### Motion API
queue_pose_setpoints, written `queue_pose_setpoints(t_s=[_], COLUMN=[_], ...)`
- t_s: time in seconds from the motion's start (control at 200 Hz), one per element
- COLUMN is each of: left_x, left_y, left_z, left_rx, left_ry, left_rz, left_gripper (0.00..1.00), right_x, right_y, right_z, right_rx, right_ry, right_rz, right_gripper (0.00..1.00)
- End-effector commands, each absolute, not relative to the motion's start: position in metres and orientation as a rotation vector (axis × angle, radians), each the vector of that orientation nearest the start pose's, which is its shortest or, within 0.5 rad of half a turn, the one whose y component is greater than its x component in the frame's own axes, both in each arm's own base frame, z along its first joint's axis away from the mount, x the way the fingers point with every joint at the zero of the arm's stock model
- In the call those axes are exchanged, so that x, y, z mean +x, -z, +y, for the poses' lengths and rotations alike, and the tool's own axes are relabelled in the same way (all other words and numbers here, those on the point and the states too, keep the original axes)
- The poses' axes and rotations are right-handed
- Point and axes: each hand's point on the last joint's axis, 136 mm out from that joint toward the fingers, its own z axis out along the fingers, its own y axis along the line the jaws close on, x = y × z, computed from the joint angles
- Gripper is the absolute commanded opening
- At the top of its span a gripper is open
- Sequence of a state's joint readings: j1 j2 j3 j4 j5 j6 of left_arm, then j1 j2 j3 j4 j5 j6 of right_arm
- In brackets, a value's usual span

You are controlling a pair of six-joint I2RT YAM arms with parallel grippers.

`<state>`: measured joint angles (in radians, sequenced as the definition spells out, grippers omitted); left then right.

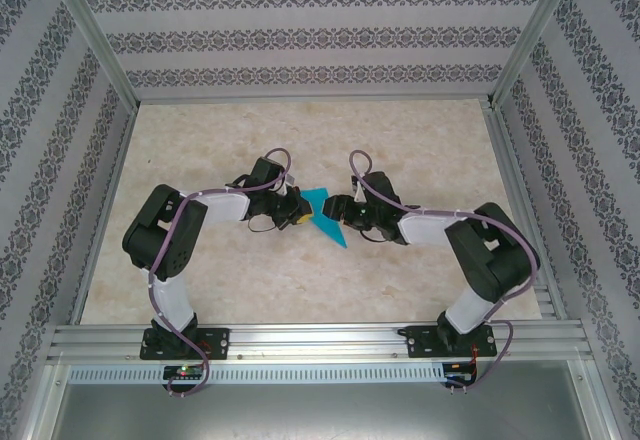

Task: Fold a paper plane with a square sheet of paper (pick it up from the middle)
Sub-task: Fold the wing for the fifth time at the center of the table.

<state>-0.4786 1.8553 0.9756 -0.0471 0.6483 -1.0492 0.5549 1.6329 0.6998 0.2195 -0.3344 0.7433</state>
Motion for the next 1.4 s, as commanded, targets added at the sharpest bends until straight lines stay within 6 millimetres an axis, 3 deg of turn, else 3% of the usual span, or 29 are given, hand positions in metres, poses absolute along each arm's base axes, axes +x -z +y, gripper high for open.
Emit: queue_pose_setpoints(t_s=[0.0,0.14,0.29,0.584,0.789,1.124,1.394], left_x=[0.328,0.327,0.326,0.325,0.325,0.325,0.325], left_y=[-0.063,-0.069,-0.075,-0.083,-0.084,-0.082,-0.081], left_z=[-0.296,-0.296,-0.294,-0.292,-0.292,-0.291,-0.290], left_rx=[-0.440,-0.455,-0.465,-0.499,-0.509,-0.519,-0.530], left_ry=[1.335,1.326,1.312,1.291,1.283,1.275,1.262], left_rz=[2.779,2.786,2.794,2.804,2.811,2.821,2.831], left_gripper=[0.03,0.03,0.03,0.03,0.03,0.03,0.04], right_x=[0.314,0.310,0.297,0.286,0.290,0.299,0.301], right_y=[-0.062,-0.069,-0.077,-0.069,-0.064,-0.054,-0.053], right_z=[0.251,0.248,0.259,0.277,0.293,0.303,0.306], right_rx=[-0.230,-0.399,-0.625,-0.863,-0.929,-0.952,-0.954], right_ry=[-0.671,-0.486,-0.380,-0.229,-0.152,-0.099,-0.091], right_rz=[2.403,2.274,2.117,1.936,1.866,1.825,1.799], right_gripper=[0.59,0.58,0.53,0.50,0.41,0.38,0.25])
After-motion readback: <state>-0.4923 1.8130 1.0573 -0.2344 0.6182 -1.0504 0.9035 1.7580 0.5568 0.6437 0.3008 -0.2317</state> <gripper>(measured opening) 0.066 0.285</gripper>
